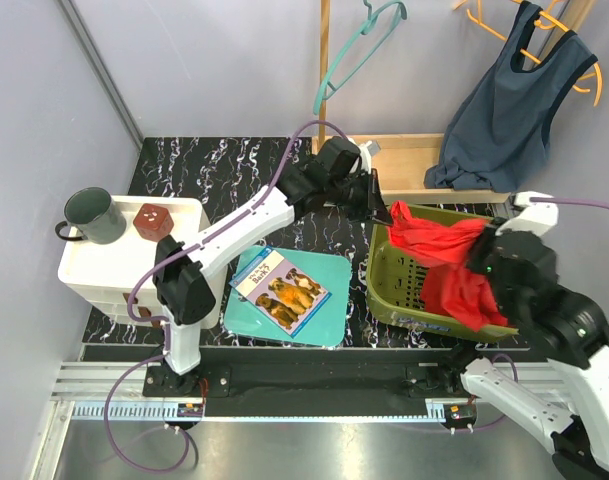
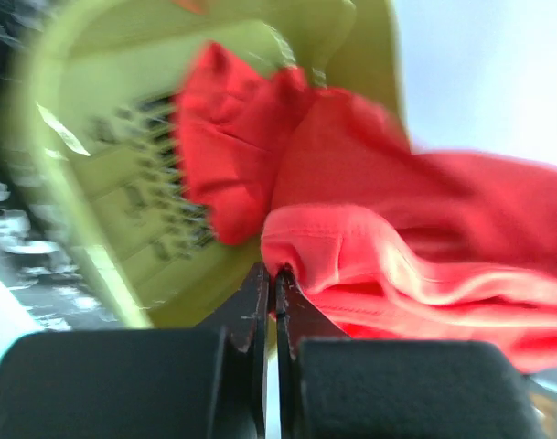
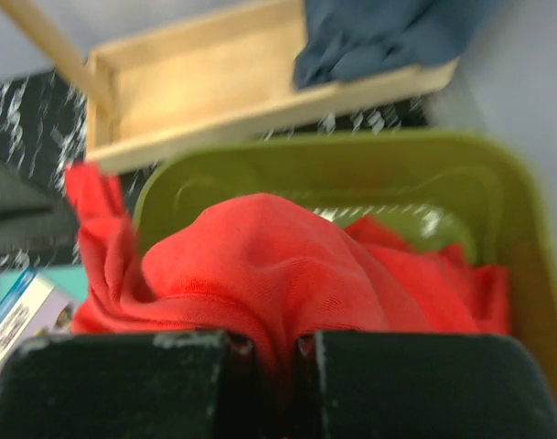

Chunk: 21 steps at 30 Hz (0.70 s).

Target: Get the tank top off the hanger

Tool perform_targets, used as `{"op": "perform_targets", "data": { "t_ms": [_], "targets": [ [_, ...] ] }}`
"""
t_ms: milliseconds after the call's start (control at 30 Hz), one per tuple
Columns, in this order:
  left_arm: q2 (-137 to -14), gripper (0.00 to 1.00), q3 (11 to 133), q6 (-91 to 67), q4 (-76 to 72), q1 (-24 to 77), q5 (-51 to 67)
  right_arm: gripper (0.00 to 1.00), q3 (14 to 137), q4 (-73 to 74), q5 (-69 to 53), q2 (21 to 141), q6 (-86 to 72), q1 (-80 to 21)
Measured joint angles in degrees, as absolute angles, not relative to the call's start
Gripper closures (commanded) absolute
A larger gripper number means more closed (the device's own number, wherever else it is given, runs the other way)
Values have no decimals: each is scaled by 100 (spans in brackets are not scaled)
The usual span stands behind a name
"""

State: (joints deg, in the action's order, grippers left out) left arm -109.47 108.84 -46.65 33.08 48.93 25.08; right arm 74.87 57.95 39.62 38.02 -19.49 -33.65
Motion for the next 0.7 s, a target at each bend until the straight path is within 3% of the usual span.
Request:
{"op": "perform_targets", "data": {
  "t_ms": [233,333,400,433,500,533,567,600,667,700],
  "targets": [
    [-10971,94,11089,-4163,3881,4917,1999,98,6751,6344,2989,3876,-3420,-3365],
    [-10971,91,11089,-4040,4012,4978,1881,88,6637,6720,2797,3826,-3951,-3365],
    [-10975,84,11089,-4001,4069,5026,1857,81,6637,6928,2740,3863,-4206,-3365],
    [-10984,80,11111,-3972,4095,5054,1859,69,6637,7046,2738,3909,-4331,-3365],
    [-11067,65,11260,-3900,4134,5137,1876,54,6637,7260,2749,4051,-4550,-3365],
    [-11124,59,11362,-3859,4130,5186,1898,37,6639,7356,2751,4145,-4630,-3365],
    [-11174,53,11461,-3819,4123,5234,1922,27,6641,7424,2757,4241,-4683,-3363],
    [-11214,41,11535,-3769,4117,5271,1968,20,6659,7494,2777,4340,-4729,-3363],
    [-11238,34,11640,-3675,4110,5328,2080,7,6799,7623,2842,4501,-4705,-3363],
    [-11233,30,11666,-3603,4112,5347,2128,6,6895,7647,2888,4565,-4689,-3363]
  ]
}}
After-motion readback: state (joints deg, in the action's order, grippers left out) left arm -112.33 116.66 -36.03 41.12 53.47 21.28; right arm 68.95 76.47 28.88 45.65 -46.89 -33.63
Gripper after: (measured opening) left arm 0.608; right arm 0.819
